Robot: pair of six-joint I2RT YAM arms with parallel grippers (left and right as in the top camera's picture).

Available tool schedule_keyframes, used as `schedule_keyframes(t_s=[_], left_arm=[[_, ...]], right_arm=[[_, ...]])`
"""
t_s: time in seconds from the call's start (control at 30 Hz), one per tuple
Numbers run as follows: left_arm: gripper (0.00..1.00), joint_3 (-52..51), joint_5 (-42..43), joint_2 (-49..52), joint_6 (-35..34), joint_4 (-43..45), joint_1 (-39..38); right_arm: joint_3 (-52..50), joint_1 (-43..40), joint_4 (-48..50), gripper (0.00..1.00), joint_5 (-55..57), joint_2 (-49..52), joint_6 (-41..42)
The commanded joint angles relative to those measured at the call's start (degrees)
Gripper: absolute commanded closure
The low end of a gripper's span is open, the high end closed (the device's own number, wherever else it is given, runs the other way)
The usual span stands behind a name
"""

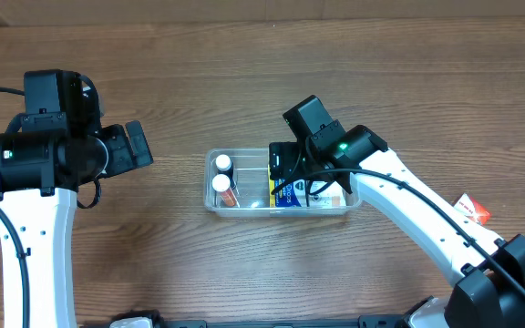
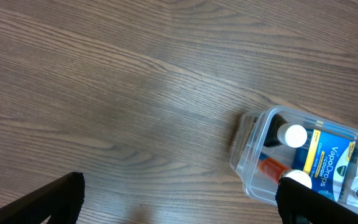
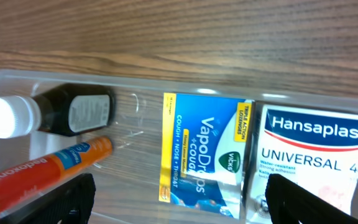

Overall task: Pack container
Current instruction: 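Insert the VapoDrops box upright into the container middle, release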

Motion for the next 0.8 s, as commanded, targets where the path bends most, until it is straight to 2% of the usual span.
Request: schedule_keyframes(t_s=[0.0, 0.17, 0.23, 0.33, 0.4, 0.43, 0.5, 0.53, 0.6, 0.63, 0.67, 0.77], left_arm=[[0.00, -0.2, 0.0, 0.4, 1.3, 0.1, 0.2], [0.00, -0.2, 0.0, 0.4, 1.8, 0.0, 0.2], [0.00, -0.2, 0.0, 0.4, 1.9, 0.0, 0.2], [0.00, -0.2, 0.0, 0.4, 1.9, 0.0, 0.2], [0.00, -0.2, 0.0, 0.4, 1.9, 0.1, 0.2], [0.00, -0.2, 0.0, 0.4, 1.9, 0.1, 0.2], [0.00, -0.2, 0.0, 0.4, 1.8, 0.1, 0.2], [0.00, -0.2, 0.0, 0.4, 1.8, 0.1, 0.2], [0.00, -0.2, 0.0, 0.4, 1.8, 0.1, 0.2], [0.00, -0.2, 0.0, 0.4, 1.8, 0.0, 0.2], [0.00, -0.2, 0.0, 0.4, 1.9, 0.1, 0.2], [0.00, -0.2, 0.0, 0.4, 1.8, 0.1, 0.2]], right_arm=[[1.0, 0.1, -0.2, 0.11, 1.1, -0.5, -0.3], [4.3, -4.4, -6.2, 0.13, 10.3, -3.2, 0.7], [7.3, -10.9, -11.0, 0.12, 12.6, -5.3, 1.9], [6.8, -23.5, -16.2, 0.14, 8.3, -5.4, 1.5], [5.8, -27.1, -17.1, 0.18, 4.1, -4.3, -1.8], [4.6, -28.6, -17.1, 0.22, 2.4, -3.8, -4.0], [2.3, -28.7, -17.1, 0.38, 1.8, -3.4, -4.9], [1.5, -28.6, -17.1, 0.50, 1.8, -3.3, -4.9], [0.1, -28.3, -16.8, 0.84, 1.8, -3.3, -5.0], [-0.1, -28.2, -16.6, 0.96, 1.7, -3.3, -5.3], [-0.1, -28.2, -16.5, 0.96, 1.6, -3.3, -5.5], [-0.1, -27.8, -14.0, 0.96, -8.1, -3.3, -14.9]])
